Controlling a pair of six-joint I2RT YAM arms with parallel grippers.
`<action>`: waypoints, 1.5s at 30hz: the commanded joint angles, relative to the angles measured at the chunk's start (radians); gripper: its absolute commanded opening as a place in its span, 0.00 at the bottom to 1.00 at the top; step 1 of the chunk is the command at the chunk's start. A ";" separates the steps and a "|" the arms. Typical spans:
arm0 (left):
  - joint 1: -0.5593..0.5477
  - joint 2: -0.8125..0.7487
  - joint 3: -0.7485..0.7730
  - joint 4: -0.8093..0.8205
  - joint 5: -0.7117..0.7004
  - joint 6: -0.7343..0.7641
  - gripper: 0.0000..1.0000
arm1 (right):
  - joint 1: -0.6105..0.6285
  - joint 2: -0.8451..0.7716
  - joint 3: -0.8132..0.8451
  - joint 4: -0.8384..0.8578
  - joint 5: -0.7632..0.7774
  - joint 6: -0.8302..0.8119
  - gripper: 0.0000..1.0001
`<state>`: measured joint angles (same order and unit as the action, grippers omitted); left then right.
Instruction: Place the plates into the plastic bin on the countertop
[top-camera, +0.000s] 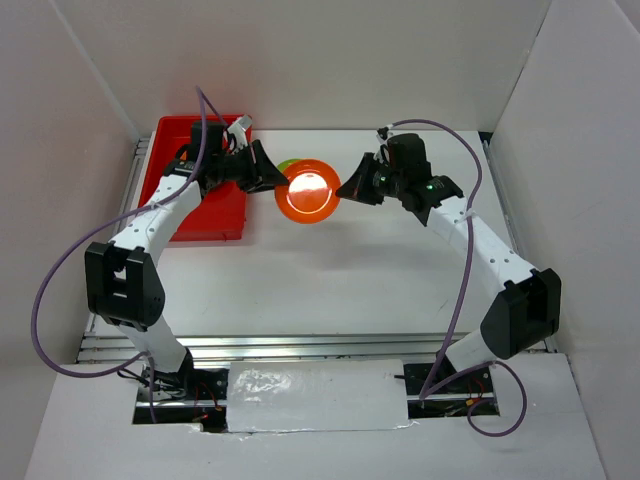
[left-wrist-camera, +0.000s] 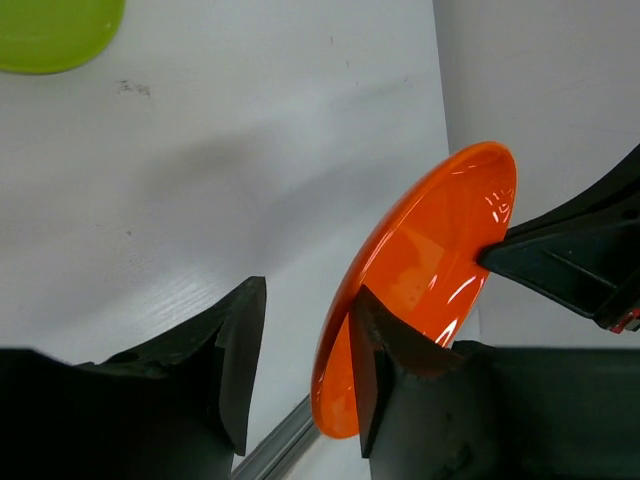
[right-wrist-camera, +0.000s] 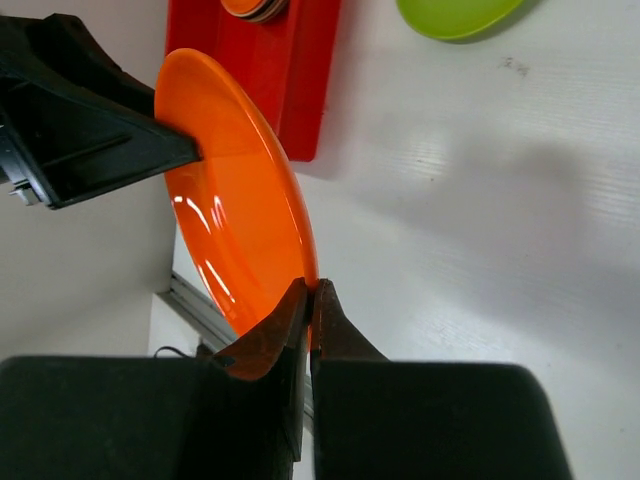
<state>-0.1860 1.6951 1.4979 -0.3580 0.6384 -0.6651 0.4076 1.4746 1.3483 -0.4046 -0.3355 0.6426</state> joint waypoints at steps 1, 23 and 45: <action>-0.016 -0.018 -0.004 0.045 0.020 -0.010 0.50 | 0.000 -0.005 0.005 0.127 -0.106 0.046 0.00; 0.479 0.352 0.313 0.067 -0.462 -0.133 0.00 | -0.165 -0.135 -0.379 0.314 -0.195 0.043 1.00; 0.341 0.160 0.294 -0.200 -0.821 -0.088 0.99 | -0.082 0.519 0.031 0.356 -0.016 0.226 1.00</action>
<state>0.2138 1.9591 1.7767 -0.5293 -0.0498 -0.7841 0.3019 1.9545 1.3151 -0.0998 -0.4072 0.7799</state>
